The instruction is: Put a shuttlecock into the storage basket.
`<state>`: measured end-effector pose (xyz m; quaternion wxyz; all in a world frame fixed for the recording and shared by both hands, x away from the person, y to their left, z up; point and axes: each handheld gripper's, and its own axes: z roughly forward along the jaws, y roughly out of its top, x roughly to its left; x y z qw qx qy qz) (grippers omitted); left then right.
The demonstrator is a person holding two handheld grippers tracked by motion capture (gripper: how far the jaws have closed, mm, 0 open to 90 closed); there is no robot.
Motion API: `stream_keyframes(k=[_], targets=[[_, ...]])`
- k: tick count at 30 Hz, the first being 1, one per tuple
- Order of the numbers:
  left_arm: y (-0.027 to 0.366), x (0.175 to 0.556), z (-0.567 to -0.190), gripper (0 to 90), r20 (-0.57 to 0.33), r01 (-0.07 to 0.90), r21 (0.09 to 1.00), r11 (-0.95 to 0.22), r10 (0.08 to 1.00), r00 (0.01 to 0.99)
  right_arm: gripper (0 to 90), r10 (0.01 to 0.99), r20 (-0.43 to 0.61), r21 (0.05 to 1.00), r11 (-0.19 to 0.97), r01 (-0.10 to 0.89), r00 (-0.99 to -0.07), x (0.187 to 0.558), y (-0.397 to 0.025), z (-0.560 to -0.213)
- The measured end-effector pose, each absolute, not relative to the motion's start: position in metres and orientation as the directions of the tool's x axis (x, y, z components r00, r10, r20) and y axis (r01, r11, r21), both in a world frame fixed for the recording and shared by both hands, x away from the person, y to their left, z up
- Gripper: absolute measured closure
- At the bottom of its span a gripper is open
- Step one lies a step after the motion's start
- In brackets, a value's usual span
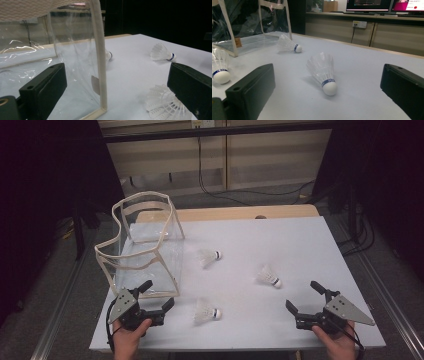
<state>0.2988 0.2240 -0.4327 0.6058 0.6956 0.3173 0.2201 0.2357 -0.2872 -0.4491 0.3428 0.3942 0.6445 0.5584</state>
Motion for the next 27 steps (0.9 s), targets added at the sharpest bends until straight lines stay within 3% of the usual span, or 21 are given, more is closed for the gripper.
stream_keyframes(k=[27], targets=[[0.2165, 0.2942, -0.4267, 1.5, -0.106, 0.199, 0.977, -0.071, 0.652, 0.751, 0.0, 0.885, -0.002, 0.991, 0.064, 0.116, -0.467, 0.2379, -0.2854, -0.4467]])
